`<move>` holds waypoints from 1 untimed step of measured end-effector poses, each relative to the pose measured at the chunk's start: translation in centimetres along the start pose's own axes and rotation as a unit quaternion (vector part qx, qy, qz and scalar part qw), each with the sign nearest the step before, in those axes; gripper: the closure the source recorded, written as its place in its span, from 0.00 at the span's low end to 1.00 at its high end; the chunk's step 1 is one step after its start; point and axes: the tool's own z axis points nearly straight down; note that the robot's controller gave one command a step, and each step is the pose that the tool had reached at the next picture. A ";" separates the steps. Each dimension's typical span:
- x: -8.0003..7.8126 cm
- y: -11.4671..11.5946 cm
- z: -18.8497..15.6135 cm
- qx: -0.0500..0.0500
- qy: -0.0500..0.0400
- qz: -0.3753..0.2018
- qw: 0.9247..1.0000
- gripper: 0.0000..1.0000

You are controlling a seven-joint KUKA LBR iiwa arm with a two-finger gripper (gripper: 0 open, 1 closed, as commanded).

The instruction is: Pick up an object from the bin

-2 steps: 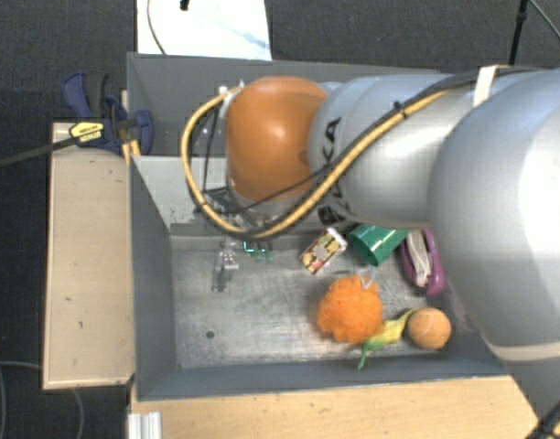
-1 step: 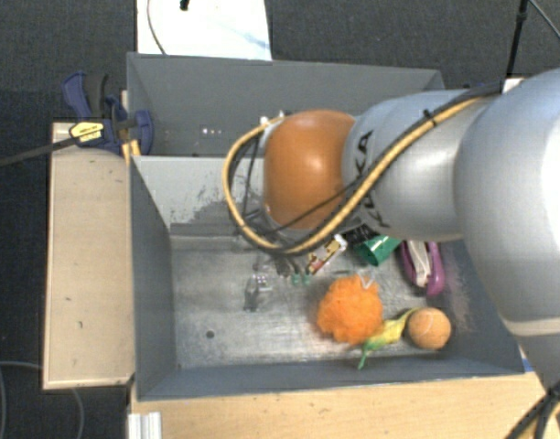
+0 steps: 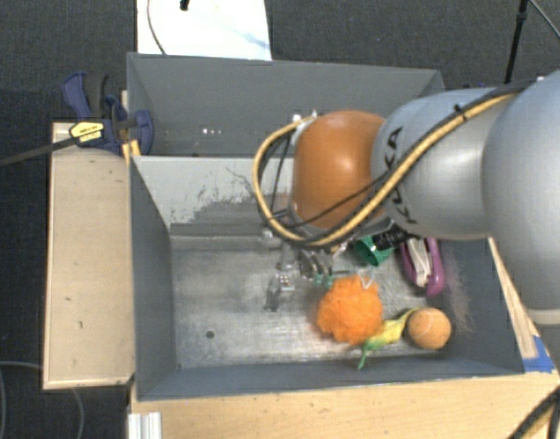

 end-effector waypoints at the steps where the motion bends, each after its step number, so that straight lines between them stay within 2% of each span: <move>1: 0.2 -4.9 -0.7 -0.001 -0.001 -0.021 1.000 0.00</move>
Offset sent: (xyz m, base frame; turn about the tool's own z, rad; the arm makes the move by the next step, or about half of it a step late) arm -0.0257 -0.0836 -0.0346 0.0290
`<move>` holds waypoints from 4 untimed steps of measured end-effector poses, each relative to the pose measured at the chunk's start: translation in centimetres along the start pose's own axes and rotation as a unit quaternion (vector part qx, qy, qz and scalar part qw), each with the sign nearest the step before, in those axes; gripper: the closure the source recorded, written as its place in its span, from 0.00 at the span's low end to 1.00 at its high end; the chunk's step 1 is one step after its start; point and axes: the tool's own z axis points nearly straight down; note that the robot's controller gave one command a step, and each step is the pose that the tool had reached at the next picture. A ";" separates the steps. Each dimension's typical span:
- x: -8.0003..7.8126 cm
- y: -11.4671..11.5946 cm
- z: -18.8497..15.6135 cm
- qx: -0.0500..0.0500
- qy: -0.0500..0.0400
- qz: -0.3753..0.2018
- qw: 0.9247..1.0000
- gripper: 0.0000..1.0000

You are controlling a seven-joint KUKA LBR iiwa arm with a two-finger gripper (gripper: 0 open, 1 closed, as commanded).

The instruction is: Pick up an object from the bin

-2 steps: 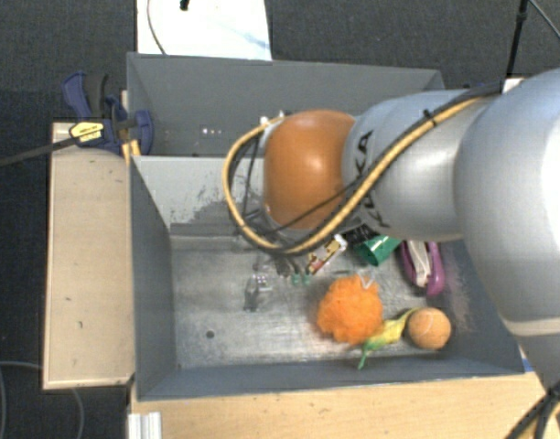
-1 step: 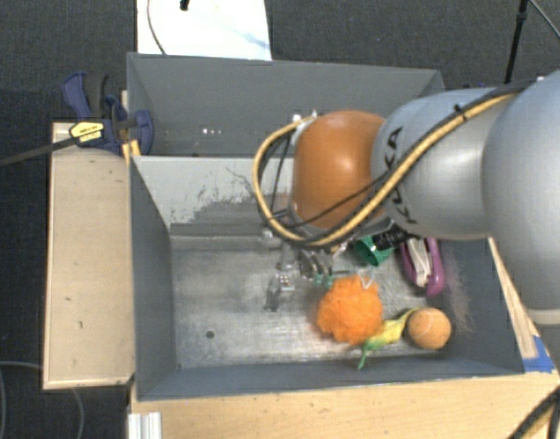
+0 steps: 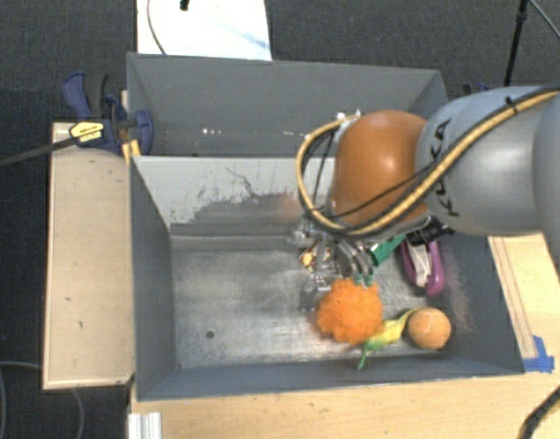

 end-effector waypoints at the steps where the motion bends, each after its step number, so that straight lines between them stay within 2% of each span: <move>1: 1.2 -3.3 2.1 0.001 -0.001 -0.006 1.000 0.00; 2: 3.0 -5.4 1.3 0.000 0.002 0.022 1.000 0.00; 3: 3.5 -9.6 3.3 0.000 -0.002 -0.122 0.993 0.00; 4: 1.8 -11.9 5.3 0.000 0.001 -0.148 0.989 0.00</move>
Offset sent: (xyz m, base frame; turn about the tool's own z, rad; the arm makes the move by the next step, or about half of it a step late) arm -0.0505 -0.0972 0.0112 -0.2491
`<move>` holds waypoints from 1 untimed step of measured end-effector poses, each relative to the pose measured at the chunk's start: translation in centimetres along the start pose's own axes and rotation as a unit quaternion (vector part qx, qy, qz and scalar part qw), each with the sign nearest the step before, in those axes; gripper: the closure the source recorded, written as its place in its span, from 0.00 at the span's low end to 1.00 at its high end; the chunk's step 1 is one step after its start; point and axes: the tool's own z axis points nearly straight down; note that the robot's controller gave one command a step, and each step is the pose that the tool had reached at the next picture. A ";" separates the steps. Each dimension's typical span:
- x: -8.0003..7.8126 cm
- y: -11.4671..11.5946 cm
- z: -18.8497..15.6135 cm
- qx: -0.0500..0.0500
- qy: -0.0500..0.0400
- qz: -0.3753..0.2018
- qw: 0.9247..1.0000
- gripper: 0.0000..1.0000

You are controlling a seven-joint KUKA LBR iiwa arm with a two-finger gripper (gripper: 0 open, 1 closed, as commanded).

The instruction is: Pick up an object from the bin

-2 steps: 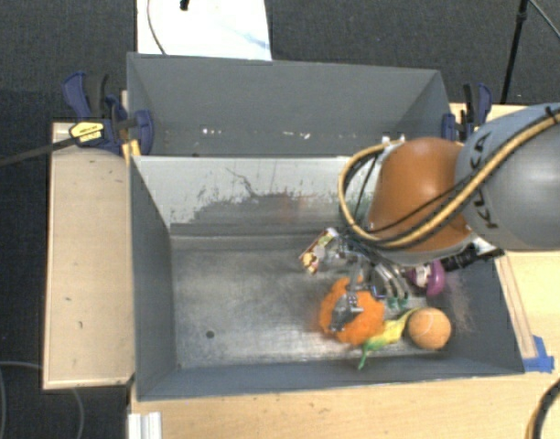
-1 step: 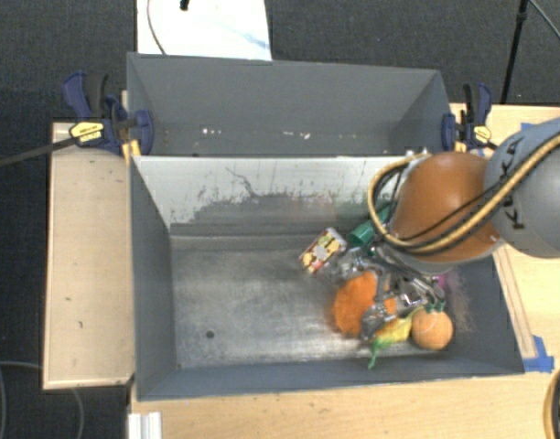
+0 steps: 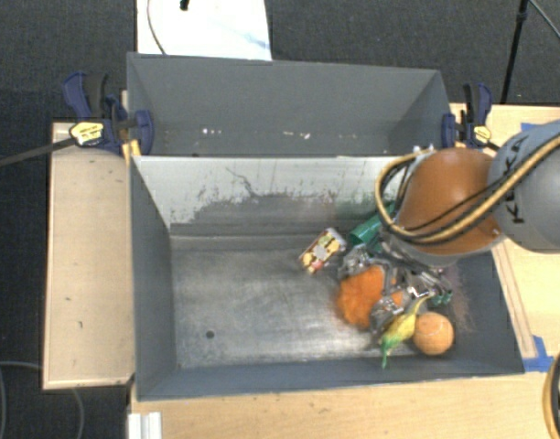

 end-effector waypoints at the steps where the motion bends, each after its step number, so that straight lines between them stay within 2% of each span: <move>1: 2.4 -2.4 0.2 -0.004 -0.012 0.007 1.000 0.00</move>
Offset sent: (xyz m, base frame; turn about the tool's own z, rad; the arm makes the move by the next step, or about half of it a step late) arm -0.0238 -0.0621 -0.0099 0.0212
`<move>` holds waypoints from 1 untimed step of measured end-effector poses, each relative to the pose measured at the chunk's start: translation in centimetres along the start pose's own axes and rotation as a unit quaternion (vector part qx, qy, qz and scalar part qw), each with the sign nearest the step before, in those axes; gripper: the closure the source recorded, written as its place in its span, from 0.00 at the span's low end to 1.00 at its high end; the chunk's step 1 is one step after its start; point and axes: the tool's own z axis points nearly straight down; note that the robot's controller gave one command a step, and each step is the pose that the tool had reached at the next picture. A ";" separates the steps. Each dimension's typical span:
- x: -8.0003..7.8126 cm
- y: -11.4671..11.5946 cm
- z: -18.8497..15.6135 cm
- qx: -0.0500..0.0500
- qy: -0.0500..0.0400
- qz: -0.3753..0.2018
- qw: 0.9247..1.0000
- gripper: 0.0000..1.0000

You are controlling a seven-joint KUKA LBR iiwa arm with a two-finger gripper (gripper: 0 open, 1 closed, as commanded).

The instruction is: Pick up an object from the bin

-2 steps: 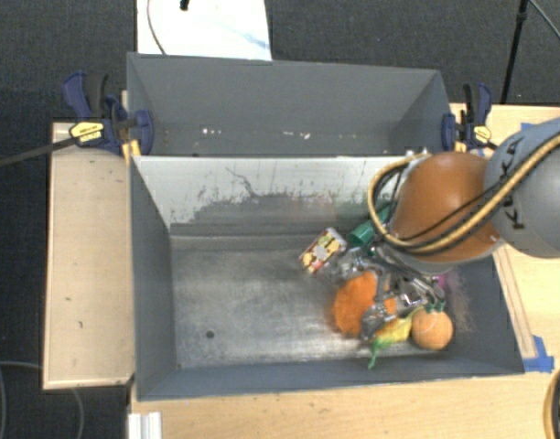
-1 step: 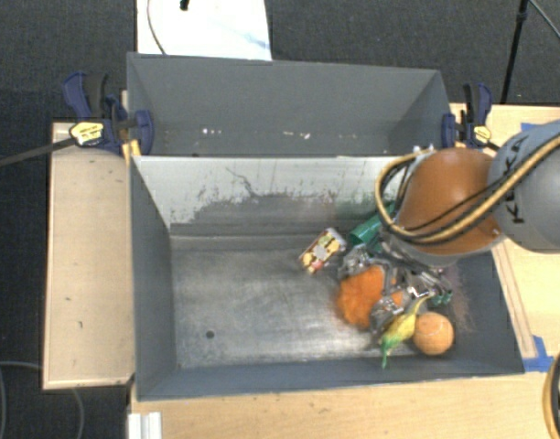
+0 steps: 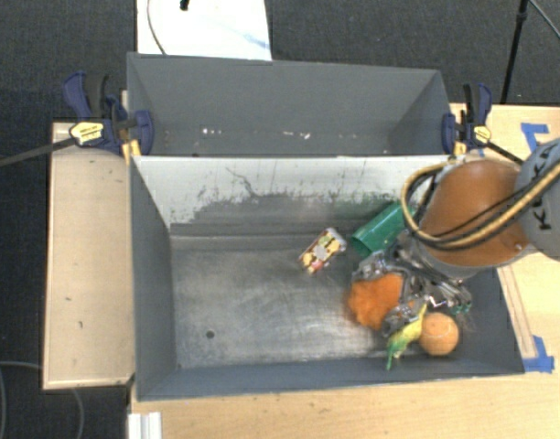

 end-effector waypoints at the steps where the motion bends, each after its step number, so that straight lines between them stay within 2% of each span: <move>1: 0.1 -0.2 -0.1 -0.006 -0.003 -0.001 1.000 0.00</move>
Offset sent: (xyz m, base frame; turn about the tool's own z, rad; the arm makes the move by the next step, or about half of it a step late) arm -0.0124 -0.0640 -0.0081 -0.1512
